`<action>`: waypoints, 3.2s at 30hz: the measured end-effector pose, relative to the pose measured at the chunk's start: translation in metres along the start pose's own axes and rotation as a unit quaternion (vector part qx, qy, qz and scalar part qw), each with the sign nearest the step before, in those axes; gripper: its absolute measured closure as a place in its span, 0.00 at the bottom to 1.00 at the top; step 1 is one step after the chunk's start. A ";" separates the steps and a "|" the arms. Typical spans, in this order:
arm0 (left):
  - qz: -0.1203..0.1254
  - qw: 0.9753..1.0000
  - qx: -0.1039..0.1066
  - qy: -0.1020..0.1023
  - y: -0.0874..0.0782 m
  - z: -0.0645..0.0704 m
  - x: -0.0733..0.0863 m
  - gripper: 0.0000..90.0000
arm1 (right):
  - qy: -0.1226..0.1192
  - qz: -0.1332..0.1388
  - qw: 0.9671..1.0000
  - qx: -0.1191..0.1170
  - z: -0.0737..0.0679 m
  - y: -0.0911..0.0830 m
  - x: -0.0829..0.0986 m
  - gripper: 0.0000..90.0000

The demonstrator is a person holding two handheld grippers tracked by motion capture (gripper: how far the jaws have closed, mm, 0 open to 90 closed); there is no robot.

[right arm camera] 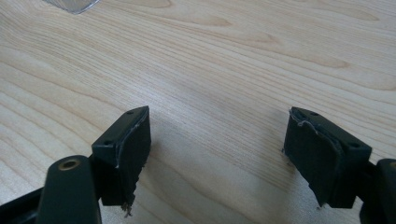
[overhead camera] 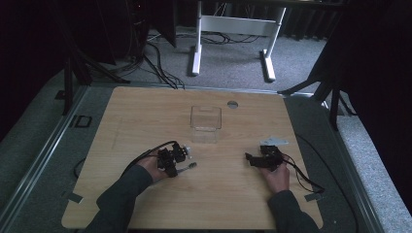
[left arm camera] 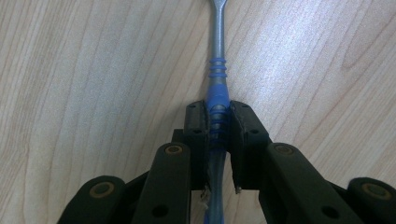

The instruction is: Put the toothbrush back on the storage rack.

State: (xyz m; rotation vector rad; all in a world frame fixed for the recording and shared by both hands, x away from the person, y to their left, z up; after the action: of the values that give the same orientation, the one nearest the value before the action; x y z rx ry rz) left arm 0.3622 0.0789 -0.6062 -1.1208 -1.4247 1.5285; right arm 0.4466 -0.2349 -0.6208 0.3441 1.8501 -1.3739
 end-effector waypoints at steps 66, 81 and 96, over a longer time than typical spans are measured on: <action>0.141 0.985 -0.048 -0.091 -0.048 -0.029 -0.006 0.87 | 0.000 0.000 1.000 0.000 0.000 0.000 0.000 0.25; 0.158 0.980 -0.064 -0.102 -0.052 -0.033 -0.009 0.87 | 0.000 0.000 1.000 0.000 0.000 0.000 0.000 0.25; 0.179 0.974 -0.072 -0.117 -0.059 -0.037 -0.012 0.87 | -0.001 0.000 1.000 -0.001 0.000 0.000 0.000 0.25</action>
State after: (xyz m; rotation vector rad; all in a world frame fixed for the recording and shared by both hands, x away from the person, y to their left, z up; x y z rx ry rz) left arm 0.3992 0.0857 -0.5466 -1.3807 -1.5716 1.8846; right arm 0.4467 -0.2347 -0.6208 0.3426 1.8496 -1.3725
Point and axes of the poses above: each handheld gripper's, and its own axes: y roughly forward along the jaws, x roughly out of its underside, z roughly to its right, the point moved 9 cm from there along y, roughly forward along the jaws, and after that the axes turned 8 degrees about y, right-handed, at the moved point
